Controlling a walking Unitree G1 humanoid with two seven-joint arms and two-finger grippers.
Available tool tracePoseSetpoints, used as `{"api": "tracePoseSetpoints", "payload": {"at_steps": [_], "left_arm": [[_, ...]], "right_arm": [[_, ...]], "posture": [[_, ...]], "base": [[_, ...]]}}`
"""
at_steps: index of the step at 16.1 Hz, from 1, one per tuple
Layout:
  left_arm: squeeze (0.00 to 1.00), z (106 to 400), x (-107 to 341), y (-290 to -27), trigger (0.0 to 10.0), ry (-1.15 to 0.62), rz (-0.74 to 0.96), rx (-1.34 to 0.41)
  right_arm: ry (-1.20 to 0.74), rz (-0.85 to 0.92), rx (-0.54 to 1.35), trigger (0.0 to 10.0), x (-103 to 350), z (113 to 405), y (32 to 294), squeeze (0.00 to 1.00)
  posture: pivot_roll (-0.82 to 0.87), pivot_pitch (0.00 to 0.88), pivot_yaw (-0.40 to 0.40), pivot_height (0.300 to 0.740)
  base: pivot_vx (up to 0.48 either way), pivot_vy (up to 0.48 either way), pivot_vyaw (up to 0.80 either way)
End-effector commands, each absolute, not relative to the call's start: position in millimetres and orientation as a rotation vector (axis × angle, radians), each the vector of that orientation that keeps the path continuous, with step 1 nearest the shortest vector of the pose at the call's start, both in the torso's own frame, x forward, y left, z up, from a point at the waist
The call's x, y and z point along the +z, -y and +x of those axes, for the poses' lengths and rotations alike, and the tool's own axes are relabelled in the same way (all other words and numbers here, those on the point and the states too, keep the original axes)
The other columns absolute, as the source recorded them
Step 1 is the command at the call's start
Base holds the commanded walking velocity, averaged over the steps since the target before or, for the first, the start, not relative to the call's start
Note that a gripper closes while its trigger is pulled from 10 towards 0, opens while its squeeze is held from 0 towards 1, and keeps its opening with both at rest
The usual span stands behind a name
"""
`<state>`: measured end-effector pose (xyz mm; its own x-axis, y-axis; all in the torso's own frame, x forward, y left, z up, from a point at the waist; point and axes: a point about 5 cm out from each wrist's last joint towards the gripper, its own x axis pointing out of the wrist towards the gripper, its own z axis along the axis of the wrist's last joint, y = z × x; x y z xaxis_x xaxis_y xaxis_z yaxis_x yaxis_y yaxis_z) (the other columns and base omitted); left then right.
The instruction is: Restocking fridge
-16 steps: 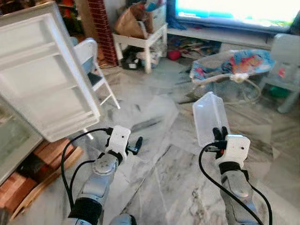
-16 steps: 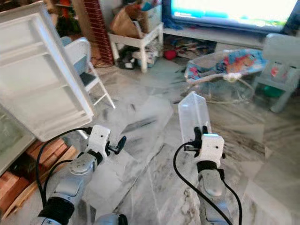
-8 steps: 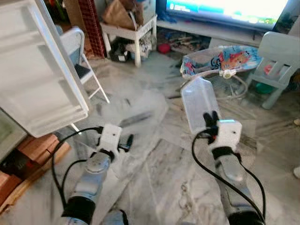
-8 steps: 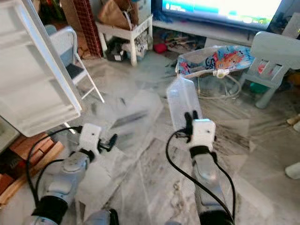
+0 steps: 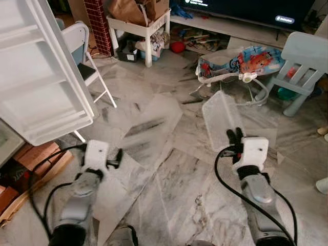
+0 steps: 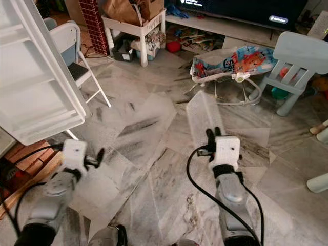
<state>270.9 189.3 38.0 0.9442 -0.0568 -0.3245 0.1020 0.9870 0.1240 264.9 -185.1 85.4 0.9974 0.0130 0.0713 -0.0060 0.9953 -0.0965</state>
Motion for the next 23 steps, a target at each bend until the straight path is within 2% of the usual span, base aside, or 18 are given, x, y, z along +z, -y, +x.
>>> {"api": "tracePoseSetpoints", "payload": {"at_steps": [1,4,6,7,9,12,14,17,19,21,22,23], "left_arm": [[0.00,264.1,39.5,-196.2,10.0,-0.319,0.154,-0.071],[0.00,243.0,38.0,-205.5,10.0,-0.331,0.116,-0.038],[0.00,237.4,46.5,-204.7,10.0,-0.265,0.179,0.015],[0.00,243.1,55.9,-195.2,10.0,-0.195,0.185,0.021],[0.00,251.7,57.6,-182.0,10.0,-0.183,0.189,-0.019],[0.00,262.3,63.8,-187.3,10.0,-0.186,0.175,0.017],[0.00,266.2,72.9,-176.8,10.0,-0.144,0.222,-0.070],[0.00,263.7,65.8,-177.7,10.0,-0.180,0.225,-0.108],[0.00,263.8,51.7,-181.4,10.0,-0.211,0.268,-0.112],[0.00,280.4,61.4,-175.3,10.0,-0.199,0.188,-0.061],[0.00,284.0,74.6,-167.1,10.0,-0.148,0.208,-0.110],[0.00,285.0,81.6,-165.5,10.0,-0.123,0.219,-0.145]], "right_arm": [[0.094,-0.093,0.012,10.0,93.0,266.2,186.4,0.00],[0.083,-0.095,0.020,10.0,90.3,266.2,187.1,0.00],[0.070,-0.088,0.017,10.0,88.3,265.7,186.0,0.00],[0.074,-0.089,0.020,10.0,90.2,267.0,184.2,0.00],[0.075,-0.093,0.027,10.0,90.7,268.0,182.7,0.00],[0.107,-0.109,0.022,10.0,102.3,279.0,186.3,0.00],[0.126,-0.125,-0.002,10.0,107.8,280.3,192.4,0.00],[0.103,-0.099,-0.044,10.0,99.4,277.6,187.8,0.00],[0.097,-0.107,-0.011,10.0,93.0,276.1,178.4,0.00],[0.120,-0.116,-0.007,10.0,103.4,285.0,185.1,0.00],[0.143,-0.123,-0.008,10.0,113.3,287.5,188.9,0.00],[0.166,-0.118,-0.009,10.0,120.9,289.4,189.5,0.00]], "posture": [[-0.02,0.127,-0.018,0.740],[-0.01,0.129,-0.019,0.740],[0.00,0.132,-0.026,0.740],[0.01,0.135,-0.044,0.740],[0.02,0.129,-0.059,0.740],[0.02,0.146,-0.030,0.740],[0.05,0.176,-0.007,0.740],[0.03,0.146,-0.004,0.740],[0.00,0.087,0.012,0.740],[0.01,0.088,0.014,0.740],[0.01,0.079,0.007,0.740],[-0.01,0.114,0.017,0.740]], "base": [[0.000,0.000,0.00],[0.000,0.000,0.00],[0.000,0.000,0.00],[0.000,0.000,0.00],[0.000,0.000,0.00],[0.000,0.000,0.00],[0.000,0.000,0.00],[0.000,0.000,0.00],[0.000,0.000,0.00],[0.000,0.000,0.00],[0.000,0.000,0.00],[0.000,0.000,0.00]]}}
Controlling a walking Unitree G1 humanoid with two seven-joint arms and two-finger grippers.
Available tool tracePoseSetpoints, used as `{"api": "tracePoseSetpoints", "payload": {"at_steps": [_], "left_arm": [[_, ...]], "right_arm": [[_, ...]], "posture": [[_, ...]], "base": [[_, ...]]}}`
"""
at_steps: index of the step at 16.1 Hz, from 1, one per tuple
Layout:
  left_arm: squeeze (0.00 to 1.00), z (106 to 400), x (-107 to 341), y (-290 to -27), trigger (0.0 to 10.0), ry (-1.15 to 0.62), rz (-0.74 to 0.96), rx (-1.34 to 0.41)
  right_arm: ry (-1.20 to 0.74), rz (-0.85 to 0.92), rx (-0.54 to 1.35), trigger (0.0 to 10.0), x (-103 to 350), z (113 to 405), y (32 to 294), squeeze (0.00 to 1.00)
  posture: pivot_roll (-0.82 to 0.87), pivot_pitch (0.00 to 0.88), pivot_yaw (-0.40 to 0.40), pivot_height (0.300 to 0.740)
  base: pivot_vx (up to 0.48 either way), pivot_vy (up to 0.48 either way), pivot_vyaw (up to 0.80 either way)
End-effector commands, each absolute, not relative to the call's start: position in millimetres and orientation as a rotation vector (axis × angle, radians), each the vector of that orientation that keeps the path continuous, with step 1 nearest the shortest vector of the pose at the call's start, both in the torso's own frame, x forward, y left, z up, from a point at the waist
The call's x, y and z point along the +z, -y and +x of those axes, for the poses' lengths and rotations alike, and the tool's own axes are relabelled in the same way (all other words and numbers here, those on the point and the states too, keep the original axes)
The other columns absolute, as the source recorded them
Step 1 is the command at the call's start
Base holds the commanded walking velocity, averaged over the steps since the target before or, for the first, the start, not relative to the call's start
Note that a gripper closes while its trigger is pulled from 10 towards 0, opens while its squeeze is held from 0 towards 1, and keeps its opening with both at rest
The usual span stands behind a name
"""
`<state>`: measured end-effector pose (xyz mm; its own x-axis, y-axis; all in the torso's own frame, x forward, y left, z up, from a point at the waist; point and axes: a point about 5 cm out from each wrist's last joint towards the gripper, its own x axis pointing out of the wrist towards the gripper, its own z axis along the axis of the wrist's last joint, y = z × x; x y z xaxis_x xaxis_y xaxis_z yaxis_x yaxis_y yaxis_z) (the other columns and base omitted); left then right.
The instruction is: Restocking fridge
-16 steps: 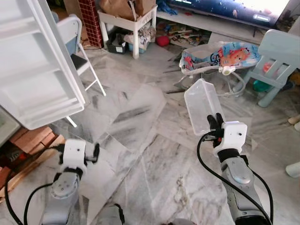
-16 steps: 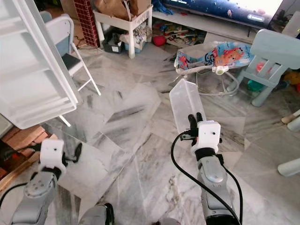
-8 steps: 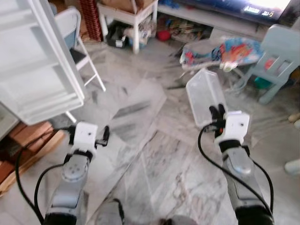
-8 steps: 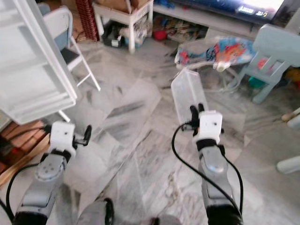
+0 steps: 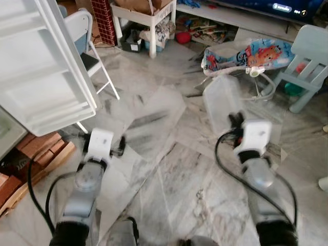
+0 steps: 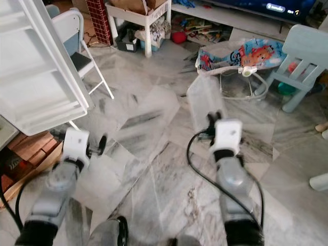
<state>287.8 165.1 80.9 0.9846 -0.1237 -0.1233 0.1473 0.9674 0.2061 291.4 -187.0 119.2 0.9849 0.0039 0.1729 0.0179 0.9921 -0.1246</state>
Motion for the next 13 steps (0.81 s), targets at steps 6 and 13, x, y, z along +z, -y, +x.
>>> {"api": "tracePoseSetpoints", "payload": {"at_steps": [6,13], "left_arm": [[0.00,280.9,62.5,-181.2,10.0,-0.185,0.226,-0.107],[0.00,239.3,61.1,-191.0,10.0,-0.156,0.167,-0.050]], "right_arm": [[0.102,-0.102,-0.037,10.0,99.2,274.6,185.9,0.00],[0.088,-0.079,-0.083,10.0,98.7,247.3,196.5,0.00]], "posture": [[-0.03,0.114,0.009,0.740],[-0.01,0.122,-0.021,0.740]], "base": [[0.000,0.000,0.00],[0.000,0.000,0.00]]}}
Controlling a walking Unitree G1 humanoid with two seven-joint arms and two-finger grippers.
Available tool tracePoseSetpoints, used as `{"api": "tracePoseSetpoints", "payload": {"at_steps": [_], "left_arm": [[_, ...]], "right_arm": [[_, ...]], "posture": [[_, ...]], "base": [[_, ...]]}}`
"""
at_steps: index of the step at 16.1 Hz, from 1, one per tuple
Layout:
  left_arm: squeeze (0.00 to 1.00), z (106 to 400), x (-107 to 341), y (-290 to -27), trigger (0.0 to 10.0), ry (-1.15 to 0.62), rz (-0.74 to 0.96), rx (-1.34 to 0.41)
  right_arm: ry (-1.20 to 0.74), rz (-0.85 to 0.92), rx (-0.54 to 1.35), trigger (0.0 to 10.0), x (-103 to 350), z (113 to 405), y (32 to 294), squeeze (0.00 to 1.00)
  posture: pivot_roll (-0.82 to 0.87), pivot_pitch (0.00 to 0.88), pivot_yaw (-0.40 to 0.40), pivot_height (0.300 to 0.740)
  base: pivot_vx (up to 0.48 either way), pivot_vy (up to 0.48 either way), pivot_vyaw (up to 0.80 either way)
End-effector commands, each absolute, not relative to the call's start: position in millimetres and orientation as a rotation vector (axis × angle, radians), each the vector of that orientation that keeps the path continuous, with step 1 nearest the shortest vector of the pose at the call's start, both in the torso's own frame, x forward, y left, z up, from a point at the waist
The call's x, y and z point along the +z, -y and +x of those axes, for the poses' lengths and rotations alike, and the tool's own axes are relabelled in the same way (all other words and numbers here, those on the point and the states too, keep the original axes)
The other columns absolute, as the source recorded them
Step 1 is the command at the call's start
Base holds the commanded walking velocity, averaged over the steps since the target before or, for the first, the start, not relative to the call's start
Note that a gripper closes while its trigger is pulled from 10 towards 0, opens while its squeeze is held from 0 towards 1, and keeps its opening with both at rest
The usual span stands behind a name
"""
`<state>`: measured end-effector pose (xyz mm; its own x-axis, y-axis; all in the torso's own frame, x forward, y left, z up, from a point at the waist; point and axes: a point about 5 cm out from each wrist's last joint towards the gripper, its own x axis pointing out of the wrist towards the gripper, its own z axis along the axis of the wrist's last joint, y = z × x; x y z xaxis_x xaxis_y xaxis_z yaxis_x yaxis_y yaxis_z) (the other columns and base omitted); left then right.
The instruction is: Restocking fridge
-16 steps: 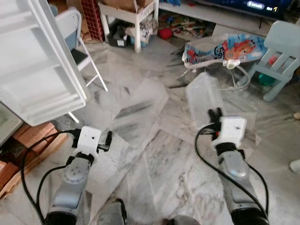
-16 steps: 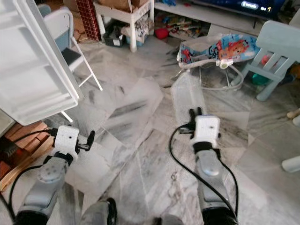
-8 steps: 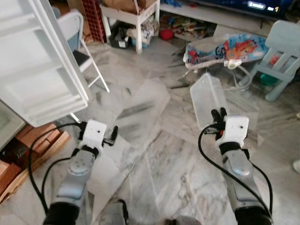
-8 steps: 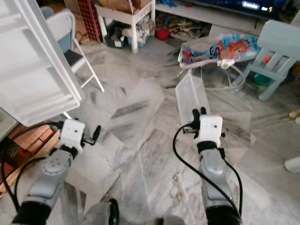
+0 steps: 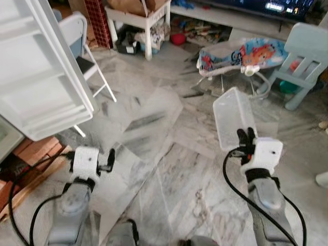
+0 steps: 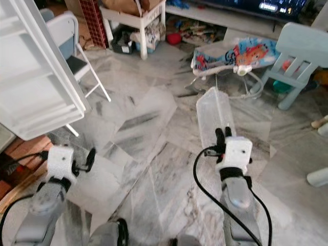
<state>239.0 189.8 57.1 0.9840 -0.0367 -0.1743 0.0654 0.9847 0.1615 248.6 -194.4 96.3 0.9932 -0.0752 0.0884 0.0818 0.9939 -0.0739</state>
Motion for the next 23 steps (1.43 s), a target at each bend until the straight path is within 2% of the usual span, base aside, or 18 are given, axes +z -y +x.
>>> {"api": "tracePoseSetpoints", "payload": {"at_steps": [1,8,10,13,17,19,23], "left_arm": [[0.00,240.6,62.1,-181.8,10.0,-0.127,0.190,-0.063],[0.00,241.3,66.2,-184.6,10.0,-0.128,0.220,-0.060],[0.00,232.9,62.9,-181.8,10.0,-0.182,0.159,-0.063],[0.00,222.5,53.9,-186.2,10.0,-0.216,0.168,-0.047],[0.00,233.6,43.5,-196.4,10.0,-0.280,0.140,-0.060],[0.00,238.7,40.6,-190.4,10.0,-0.286,0.126,-0.071],[0.00,248.9,38.1,-173.2,10.0,-0.281,0.132,-0.126]], "right_arm": [[0.084,-0.082,-0.074,10.0,99.3,248.7,195.4,0.00],[0.061,-0.065,-0.052,10.0,95.0,247.7,187.8,0.00],[0.053,-0.061,-0.056,10.0,93.8,247.6,188.2,0.00],[0.052,-0.060,-0.062,10.0,94.3,242.7,192.4,0.00],[0.038,-0.074,-0.037,10.0,87.1,245.4,188.6,0.00],[0.038,-0.069,-0.031,10.0,84.3,250.8,185.2,0.00],[0.045,-0.060,-0.029,10.0,81.4,256.7,180.4,0.00]], "posture": [[0.00,0.124,-0.022,0.740],[0.01,0.131,-0.010,0.740],[0.01,0.126,-0.008,0.740],[0.01,0.123,-0.013,0.740],[0.02,0.028,-0.011,0.740],[0.02,0.000,-0.003,0.740],[0.02,0.000,0.005,0.740]], "base": [[0.000,0.000,0.00],[0.000,0.000,0.00],[0.000,0.000,0.00],[0.000,0.000,0.00],[0.000,0.000,0.00],[0.000,0.000,0.00],[0.000,0.000,0.00]]}}
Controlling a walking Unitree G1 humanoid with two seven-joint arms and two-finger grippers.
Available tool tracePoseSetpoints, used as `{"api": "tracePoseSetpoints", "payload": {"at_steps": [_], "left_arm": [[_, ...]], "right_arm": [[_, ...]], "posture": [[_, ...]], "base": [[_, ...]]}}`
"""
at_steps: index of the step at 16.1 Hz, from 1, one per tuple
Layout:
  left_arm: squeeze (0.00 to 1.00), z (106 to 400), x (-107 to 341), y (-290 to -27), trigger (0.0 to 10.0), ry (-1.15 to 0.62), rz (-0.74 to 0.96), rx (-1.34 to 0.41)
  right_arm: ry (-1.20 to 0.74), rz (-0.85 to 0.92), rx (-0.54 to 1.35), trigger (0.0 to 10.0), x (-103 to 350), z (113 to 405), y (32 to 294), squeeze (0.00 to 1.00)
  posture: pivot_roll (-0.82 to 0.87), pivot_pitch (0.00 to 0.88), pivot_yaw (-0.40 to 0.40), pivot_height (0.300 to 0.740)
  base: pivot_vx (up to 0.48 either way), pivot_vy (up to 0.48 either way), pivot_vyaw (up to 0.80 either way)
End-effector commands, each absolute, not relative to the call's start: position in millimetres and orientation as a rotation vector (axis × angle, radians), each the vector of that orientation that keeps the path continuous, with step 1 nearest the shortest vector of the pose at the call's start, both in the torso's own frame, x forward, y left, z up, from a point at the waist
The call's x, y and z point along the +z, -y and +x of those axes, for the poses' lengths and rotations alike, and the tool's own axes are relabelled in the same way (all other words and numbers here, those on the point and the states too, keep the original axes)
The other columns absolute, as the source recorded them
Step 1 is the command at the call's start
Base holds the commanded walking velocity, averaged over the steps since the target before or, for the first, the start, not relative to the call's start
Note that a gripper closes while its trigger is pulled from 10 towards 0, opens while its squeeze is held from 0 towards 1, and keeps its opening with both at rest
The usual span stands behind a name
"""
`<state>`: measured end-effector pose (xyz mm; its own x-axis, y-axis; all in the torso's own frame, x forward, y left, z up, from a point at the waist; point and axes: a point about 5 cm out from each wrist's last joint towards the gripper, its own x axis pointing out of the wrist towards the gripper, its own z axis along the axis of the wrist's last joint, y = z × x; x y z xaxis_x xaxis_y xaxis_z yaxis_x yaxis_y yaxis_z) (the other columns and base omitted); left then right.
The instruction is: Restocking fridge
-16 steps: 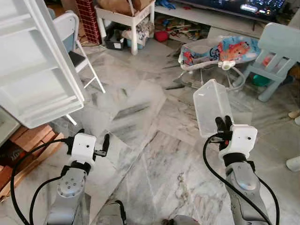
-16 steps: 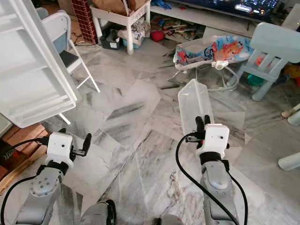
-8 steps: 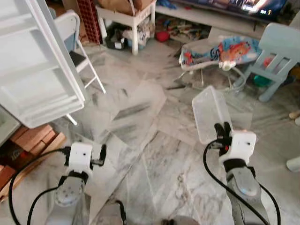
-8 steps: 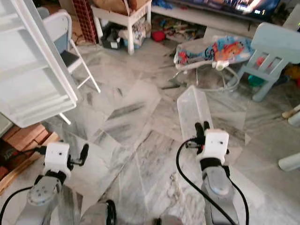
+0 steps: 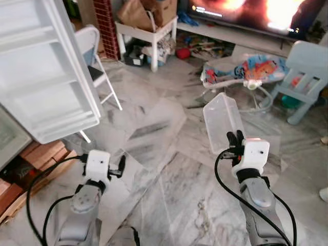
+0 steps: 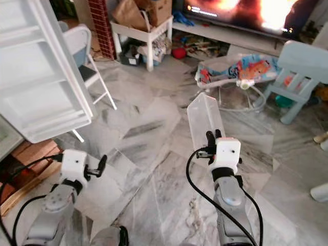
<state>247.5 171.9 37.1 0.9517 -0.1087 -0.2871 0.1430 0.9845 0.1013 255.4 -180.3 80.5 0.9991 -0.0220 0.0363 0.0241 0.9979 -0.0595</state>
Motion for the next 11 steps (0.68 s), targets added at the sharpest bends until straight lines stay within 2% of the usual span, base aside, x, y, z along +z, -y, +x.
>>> {"api": "tracePoseSetpoints", "payload": {"at_steps": [1,7,11], "left_arm": [[0.00,251.1,38.2,-173.9,10.0,-0.281,0.128,-0.116],[0.00,261.7,35.1,-175.1,10.0,-0.310,0.203,-0.128],[0.00,226.5,25.9,-198.2,10.0,-0.388,0.129,-0.037]], "right_arm": [[0.047,-0.060,-0.032,10.0,80.7,256.7,181.2,0.00],[0.047,-0.102,-0.037,10.0,78.5,258.5,187.6,0.00],[0.031,-0.114,-0.054,10.0,73.3,242.8,194.7,0.00]], "posture": [[0.02,0.000,0.004,0.740],[0.02,0.000,-0.005,0.740],[0.01,0.025,0.010,0.740]], "base": [[0.000,0.000,0.00],[0.000,0.000,0.00],[0.000,0.000,0.00]]}}
